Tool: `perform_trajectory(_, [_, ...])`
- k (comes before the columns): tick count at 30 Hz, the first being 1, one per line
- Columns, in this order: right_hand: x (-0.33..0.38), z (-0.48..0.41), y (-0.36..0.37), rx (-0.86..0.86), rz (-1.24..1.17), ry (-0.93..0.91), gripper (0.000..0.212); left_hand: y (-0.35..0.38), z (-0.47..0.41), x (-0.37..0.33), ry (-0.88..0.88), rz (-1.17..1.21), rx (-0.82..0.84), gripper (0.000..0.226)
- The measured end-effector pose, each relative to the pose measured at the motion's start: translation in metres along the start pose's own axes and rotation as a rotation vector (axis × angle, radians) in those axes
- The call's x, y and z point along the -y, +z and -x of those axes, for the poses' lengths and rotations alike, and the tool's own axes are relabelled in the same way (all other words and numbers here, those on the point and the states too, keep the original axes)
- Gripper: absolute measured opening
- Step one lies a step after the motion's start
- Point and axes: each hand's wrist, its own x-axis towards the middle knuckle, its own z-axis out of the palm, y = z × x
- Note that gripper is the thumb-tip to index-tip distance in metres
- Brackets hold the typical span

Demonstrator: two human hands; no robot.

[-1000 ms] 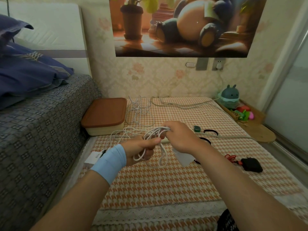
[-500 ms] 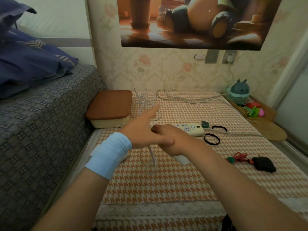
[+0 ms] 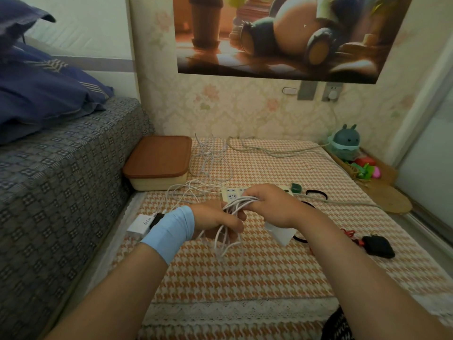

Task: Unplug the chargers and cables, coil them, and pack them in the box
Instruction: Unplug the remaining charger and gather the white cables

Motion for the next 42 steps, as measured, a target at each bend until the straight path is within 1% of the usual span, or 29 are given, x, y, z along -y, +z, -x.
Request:
perform_trajectory(3, [-0.009,-0.001,0.000,-0.075,0.061,0.026,0.018,0.001,0.003,0.001,-0.081,-0.008,0.054,0.016])
perform_trajectory(5, [-0.012,-0.002,-0.002,-0.126,0.099,0.033,0.018,-0.002,0.001,0.004,-0.141,0.048,0.073,0.027])
perform_trajectory(6, [-0.012,-0.002,-0.003,-0.147,0.117,0.030,0.017,-0.003,0.001,0.006,-0.150,0.107,0.078,0.028])
perform_trajectory(9, [-0.010,-0.003,-0.004,-0.214,0.172,0.007,0.015,-0.003,0.000,0.007,-0.046,0.262,0.107,0.024])
perform_trajectory(11, [-0.012,-0.005,-0.004,-0.238,0.184,0.007,0.013,-0.002,0.000,0.009,0.024,0.363,0.080,0.020])
perform_trajectory(13, [-0.017,-0.007,-0.004,-0.209,0.177,0.027,0.013,-0.004,0.002,0.010,0.047,0.443,0.081,0.031])
perform_trajectory(15, [-0.023,-0.009,-0.003,-0.153,0.152,0.069,0.021,-0.006,0.004,0.009,0.074,0.412,0.076,0.030])
perform_trajectory(16, [-0.024,-0.011,-0.002,-0.122,0.112,0.096,0.026,-0.007,0.004,0.009,0.098,0.384,0.043,0.029])
perform_trajectory(19, [-0.022,-0.014,0.004,-0.021,-0.125,0.147,0.031,-0.009,-0.002,0.009,0.214,0.357,-0.141,0.034])
perform_trajectory(21, [-0.016,-0.013,0.010,0.056,-0.237,0.138,0.029,-0.008,-0.006,0.009,0.276,0.394,-0.270,0.024])
perform_trajectory(23, [-0.009,-0.012,0.017,0.120,-0.293,0.095,0.025,-0.006,-0.010,0.010,0.294,0.476,-0.364,0.016])
perform_trajectory(25, [-0.006,-0.015,0.024,0.133,-0.378,0.081,0.023,-0.004,-0.014,0.011,0.292,0.556,-0.428,0.021])
perform_trajectory(27, [-0.003,-0.018,0.031,0.125,-0.478,0.105,0.025,-0.004,-0.017,0.012,0.288,0.604,-0.494,0.034])
perform_trajectory(28, [-0.001,-0.019,0.035,0.126,-0.512,0.116,0.027,-0.004,-0.018,0.013,0.294,0.618,-0.525,0.036])
perform_trajectory(29, [0.000,-0.020,0.040,0.129,-0.513,0.120,0.030,-0.004,-0.020,0.016,0.300,0.616,-0.563,0.033])
perform_trajectory(31, [0.003,-0.022,0.047,0.121,-0.435,0.110,0.042,-0.002,-0.022,0.020,0.295,0.564,-0.652,0.025])
perform_trajectory(32, [0.005,-0.024,0.050,0.112,-0.397,0.098,0.047,0.000,-0.023,0.021,0.282,0.518,-0.686,0.025])
perform_trajectory(33, [0.005,-0.025,0.053,0.106,-0.366,0.085,0.047,0.002,-0.025,0.023,0.261,0.451,-0.708,0.027])
perform_trajectory(36, [0.005,-0.027,0.057,0.114,-0.285,0.068,0.033,0.010,-0.025,0.021,0.145,0.281,-0.736,0.035])
perform_trajectory(39, [-0.001,-0.030,0.060,0.159,-0.175,0.073,0.034,0.010,-0.025,0.021,0.064,0.261,-0.674,0.053])
perform_trajectory(40, [-0.003,-0.031,0.061,0.172,-0.169,0.073,0.036,0.010,-0.025,0.019,0.061,0.279,-0.635,0.051])
perform_trajectory(42, [-0.004,-0.030,0.060,0.198,-0.204,0.073,0.037,0.008,-0.025,0.017,0.084,0.336,-0.551,0.038])
